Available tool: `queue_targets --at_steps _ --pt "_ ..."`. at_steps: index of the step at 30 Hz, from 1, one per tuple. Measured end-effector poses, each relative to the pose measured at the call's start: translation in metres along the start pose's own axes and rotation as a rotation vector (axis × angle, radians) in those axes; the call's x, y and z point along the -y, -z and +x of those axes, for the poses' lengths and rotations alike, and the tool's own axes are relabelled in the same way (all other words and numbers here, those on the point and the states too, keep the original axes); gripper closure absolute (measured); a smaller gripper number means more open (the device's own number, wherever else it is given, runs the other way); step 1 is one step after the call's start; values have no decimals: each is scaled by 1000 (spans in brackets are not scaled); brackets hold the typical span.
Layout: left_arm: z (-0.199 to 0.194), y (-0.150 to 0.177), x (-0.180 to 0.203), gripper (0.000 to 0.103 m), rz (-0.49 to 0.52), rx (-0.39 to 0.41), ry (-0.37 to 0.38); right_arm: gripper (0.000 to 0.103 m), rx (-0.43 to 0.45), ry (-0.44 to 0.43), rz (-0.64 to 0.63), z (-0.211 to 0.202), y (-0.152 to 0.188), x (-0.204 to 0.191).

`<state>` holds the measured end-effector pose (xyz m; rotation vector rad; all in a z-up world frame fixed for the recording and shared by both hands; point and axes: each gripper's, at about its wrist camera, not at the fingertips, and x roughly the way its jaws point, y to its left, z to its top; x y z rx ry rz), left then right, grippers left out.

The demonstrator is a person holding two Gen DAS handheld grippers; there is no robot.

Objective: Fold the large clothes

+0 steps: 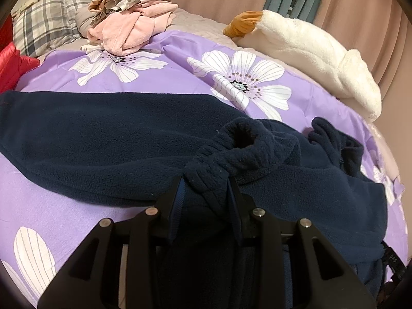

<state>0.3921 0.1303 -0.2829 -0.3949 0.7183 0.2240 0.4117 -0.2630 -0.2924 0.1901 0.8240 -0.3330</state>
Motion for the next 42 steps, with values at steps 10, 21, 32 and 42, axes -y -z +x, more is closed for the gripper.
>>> queue_targets --at_steps 10,21,32,42 --pt "-75 -22 -49 38 -130 39 -52 38 -8 7 25 1 0 6" --pt "-123 -32 -255 11 -554 138 -190 33 11 -129 89 -67 4 55" --pt "-60 -41 -277 65 -578 68 -202 33 43 71 141 -82 48 120" --pt "-70 -63 -219 90 -293 205 -415 33 125 152 68 -91 42 114"
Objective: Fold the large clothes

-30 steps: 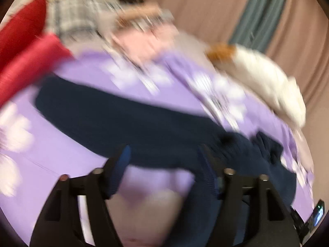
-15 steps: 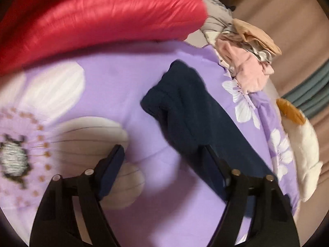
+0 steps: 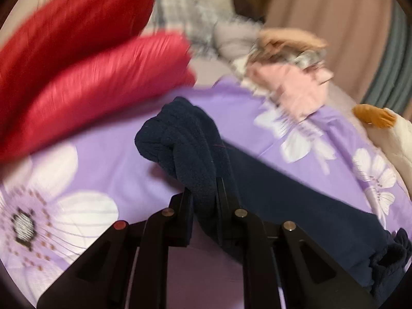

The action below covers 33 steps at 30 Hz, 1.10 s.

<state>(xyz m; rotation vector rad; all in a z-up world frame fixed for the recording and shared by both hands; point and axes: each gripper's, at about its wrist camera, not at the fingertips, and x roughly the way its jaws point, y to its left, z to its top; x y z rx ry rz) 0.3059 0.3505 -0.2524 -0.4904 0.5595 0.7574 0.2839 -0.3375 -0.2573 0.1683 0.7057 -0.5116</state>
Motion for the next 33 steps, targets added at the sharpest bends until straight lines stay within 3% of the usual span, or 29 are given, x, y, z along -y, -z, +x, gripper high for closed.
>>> queue_targets --at_steps 5,8,11,14,18,20,24,28,30,33 --pt "-57 0 47 90 134 107 68 33 67 3 -40 -9 -6 5" --pt "-92 4 94 90 205 151 111 33 58 16 -33 -6 -8 9" --pt "-129 13 152 90 302 169 169 33 42 -59 -7 -9 -9 16" --pt "-166 37 204 90 357 200 264 33 39 -76 4 -13 -11 23" --pt "-191 84 268 90 443 111 371 33 -20 -111 78 -4 -9 36" --pt "-202 117 300 90 495 65 424 33 -61 -179 102 0 -10 40" --pt "-208 179 340 89 587 -17 468 33 -53 -204 135 -4 -12 46" --pt "-194 219 363 84 633 -103 464 33 -63 -195 165 -4 -10 53" --pt "-190 231 369 67 649 -167 461 33 -88 -268 178 -4 -9 55" --pt "-204 226 362 61 644 -184 547 33 -98 -297 190 -1 -8 59"
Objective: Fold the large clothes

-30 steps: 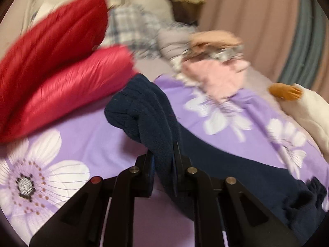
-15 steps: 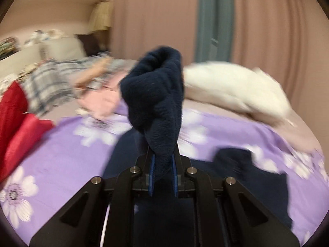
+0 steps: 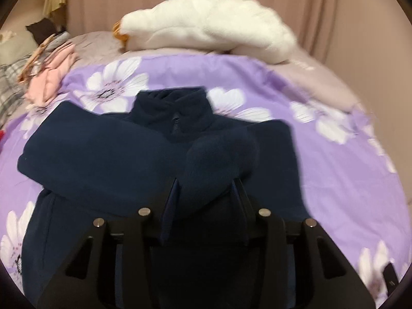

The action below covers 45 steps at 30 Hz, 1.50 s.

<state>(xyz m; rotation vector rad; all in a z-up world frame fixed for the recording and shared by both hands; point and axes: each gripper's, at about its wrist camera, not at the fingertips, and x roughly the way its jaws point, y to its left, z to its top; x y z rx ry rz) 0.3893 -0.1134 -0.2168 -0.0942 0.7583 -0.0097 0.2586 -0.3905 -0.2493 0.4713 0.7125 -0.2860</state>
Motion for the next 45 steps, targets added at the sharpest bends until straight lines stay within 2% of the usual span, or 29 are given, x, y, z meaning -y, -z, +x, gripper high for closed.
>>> queue_targets --at_steps 1,3,4,5,7,8,10,12,13,14,17,19,22,24,25,27,30,32,35,36,37,38,39,41,45 --pt "-11 -1 7 57 13 34 10 32 0 9 3 1 0 1" --pt "-41 -9 8 40 50 117 36 32 -6 19 11 2 0 2" --pt "-63 -14 5 21 80 166 66 32 -7 5 12 3 1 1" --pt "-83 -15 3 11 107 207 93 32 -8 -12 12 3 1 0" --pt "-129 -15 -17 10 160 330 138 32 -14 -33 13 4 2 -3" --pt "-141 -14 -27 12 167 363 128 32 -20 -42 16 6 3 -4" --pt "-160 -8 -59 18 149 402 25 32 -47 -59 22 12 4 -6" --pt "-160 -1 -94 21 107 367 -68 32 -74 -80 14 17 8 -11" --pt "-155 3 -119 34 62 336 -102 32 -83 -85 6 18 9 -14" --pt "-147 8 -143 55 1 306 -132 32 -88 -92 -10 18 12 -19" --pt "-110 29 -218 84 -242 154 -186 32 -84 -119 -80 15 18 -35" --pt "-85 44 -256 86 -356 91 -179 32 -85 -124 -126 14 23 -48" --pt "-58 44 -287 87 -466 42 -245 32 -86 -128 -146 11 27 -61" --pt "-50 39 -292 86 -502 40 -197 31 -87 -144 -147 10 26 -75" --pt "-46 35 -291 86 -498 39 -173 22 -89 -167 -145 11 23 -84" --pt "-40 25 -289 86 -455 14 -157 13 -89 -211 -123 15 11 -106" --pt "-32 18 -279 81 -354 10 -116 13 -125 -306 -107 31 -9 -146" --pt "-26 23 -274 75 -323 -2 -97 13 -207 -376 -110 54 -15 -187" --pt "-3 29 -272 71 -319 -32 -107 13 -305 -375 -115 98 -3 -233" --pt "6 30 -272 72 -318 -56 -107 19 -340 -354 -112 110 4 -239" --pt "13 33 -273 72 -330 -69 -98 49 -382 -315 -110 124 12 -244" --pt "18 34 -275 72 -339 -79 -102 69 -412 -236 -135 137 20 -247" --pt "21 33 -277 73 -345 -82 -113 78 -400 -221 -144 139 22 -247" --pt "22 32 -281 73 -353 -61 -134 85 -298 -301 -144 122 15 -240" --pt "15 28 -284 73 -359 -2 -166 86 -78 -365 -172 68 -18 -227"
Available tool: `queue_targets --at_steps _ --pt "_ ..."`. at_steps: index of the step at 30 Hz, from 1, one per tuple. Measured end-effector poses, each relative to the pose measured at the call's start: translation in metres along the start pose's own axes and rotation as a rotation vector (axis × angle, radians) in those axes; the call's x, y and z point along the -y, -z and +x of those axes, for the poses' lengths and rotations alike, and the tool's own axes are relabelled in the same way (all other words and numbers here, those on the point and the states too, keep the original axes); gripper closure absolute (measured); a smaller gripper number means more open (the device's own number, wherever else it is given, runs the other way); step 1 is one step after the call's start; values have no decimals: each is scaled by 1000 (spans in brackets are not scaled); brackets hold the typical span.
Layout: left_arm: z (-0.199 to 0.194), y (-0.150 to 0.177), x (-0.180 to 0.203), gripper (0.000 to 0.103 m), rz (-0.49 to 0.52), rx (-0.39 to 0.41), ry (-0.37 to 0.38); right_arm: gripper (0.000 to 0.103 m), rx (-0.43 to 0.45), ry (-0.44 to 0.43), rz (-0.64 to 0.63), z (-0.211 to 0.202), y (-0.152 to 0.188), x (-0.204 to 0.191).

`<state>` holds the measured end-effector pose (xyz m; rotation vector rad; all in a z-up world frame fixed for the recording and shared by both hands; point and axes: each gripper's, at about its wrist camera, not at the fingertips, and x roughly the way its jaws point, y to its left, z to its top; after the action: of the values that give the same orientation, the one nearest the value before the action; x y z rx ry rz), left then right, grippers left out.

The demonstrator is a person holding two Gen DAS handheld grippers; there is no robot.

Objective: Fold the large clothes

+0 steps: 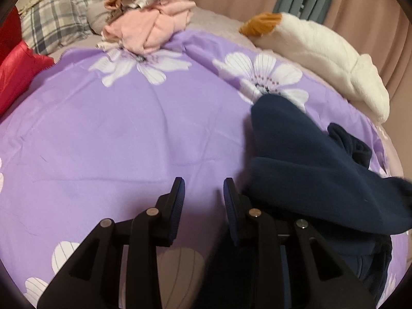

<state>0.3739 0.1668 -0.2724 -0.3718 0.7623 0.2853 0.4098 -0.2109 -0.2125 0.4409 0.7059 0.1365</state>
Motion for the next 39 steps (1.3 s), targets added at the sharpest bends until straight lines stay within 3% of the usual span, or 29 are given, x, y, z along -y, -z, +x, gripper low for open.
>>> queue_targets --at_steps 2,4,5,6,7,8,10,11,12,16,18,19,20,21,22,25,26,28,29,30,34,37,39 --pt "7 2 2 73 9 -9 -34 86 67 42 -42 -18 -8 2" --pt "26 8 2 73 22 -87 -102 85 82 174 -101 -7 -3 13" --pt "31 10 0 72 26 -90 -102 85 66 219 -116 5 1 19" --pt "27 10 -2 72 21 -65 -90 76 23 267 -111 23 10 32" --pt "25 7 -3 73 13 -70 -85 61 -44 307 -80 42 21 48" --pt "23 6 -5 73 10 -71 -86 61 -85 289 -24 55 35 67" --pt "15 3 -10 74 3 -67 -102 60 1 182 54 35 36 83" --pt "8 0 -11 75 -1 -60 -94 57 -9 183 97 23 26 86" --pt "-2 -4 -10 75 5 -43 -74 46 -22 208 110 17 20 85" --pt "-68 -19 19 76 100 176 -33 40 144 192 97 -39 -4 75" --pt "-83 -24 40 76 119 243 -3 40 227 229 63 -58 -9 59" --pt "-80 -27 53 73 121 243 5 46 234 250 32 -59 -14 50" --pt "-68 -30 63 75 125 215 -16 55 236 266 -11 -51 -15 38" --pt "-51 -31 71 78 126 170 -53 78 218 279 -29 -40 -13 34" --pt "-28 -29 74 82 111 119 -96 86 173 303 -36 -22 -15 36" --pt "37 3 58 82 51 -5 -152 86 52 371 35 29 3 67" --pt "48 10 49 78 18 -42 -125 86 36 453 11 53 20 83" --pt "41 0 33 76 -69 -36 -51 82 45 352 125 48 20 103" --pt "43 -1 33 76 -63 -33 -100 80 58 305 179 42 14 111" --pt "47 2 35 76 -53 -43 -123 70 44 308 191 44 15 115" --pt "45 0 44 77 -20 -25 -170 67 59 287 214 39 17 116" --pt "40 -1 28 77 -96 -16 -88 67 69 291 204 33 15 111" --pt "22 -2 19 84 -165 17 -26 67 118 251 202 15 13 108"
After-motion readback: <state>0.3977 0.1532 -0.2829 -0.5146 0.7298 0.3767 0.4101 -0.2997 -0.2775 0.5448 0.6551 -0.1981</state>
